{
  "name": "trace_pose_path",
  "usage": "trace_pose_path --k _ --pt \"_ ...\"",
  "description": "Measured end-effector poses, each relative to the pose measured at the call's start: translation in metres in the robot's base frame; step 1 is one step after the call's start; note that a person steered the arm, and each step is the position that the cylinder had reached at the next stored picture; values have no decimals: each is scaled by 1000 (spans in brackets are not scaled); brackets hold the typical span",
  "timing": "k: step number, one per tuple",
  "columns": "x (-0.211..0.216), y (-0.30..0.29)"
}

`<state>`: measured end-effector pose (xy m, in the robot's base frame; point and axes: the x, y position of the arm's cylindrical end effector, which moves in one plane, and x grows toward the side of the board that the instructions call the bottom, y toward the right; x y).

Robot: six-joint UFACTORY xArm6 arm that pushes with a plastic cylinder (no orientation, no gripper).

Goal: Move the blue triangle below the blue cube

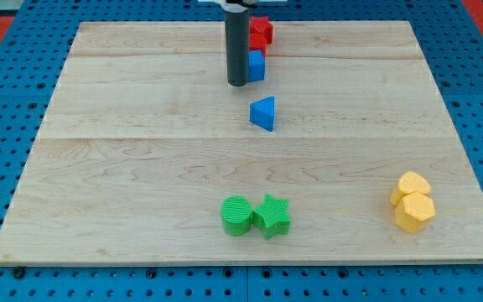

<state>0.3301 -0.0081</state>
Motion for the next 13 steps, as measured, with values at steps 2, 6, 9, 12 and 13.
trace_pose_path --k 2,6,9,12,13 --pt "10 -3" --pt "113 12" --pt "119 3" --pt "56 8" --pt "39 0"
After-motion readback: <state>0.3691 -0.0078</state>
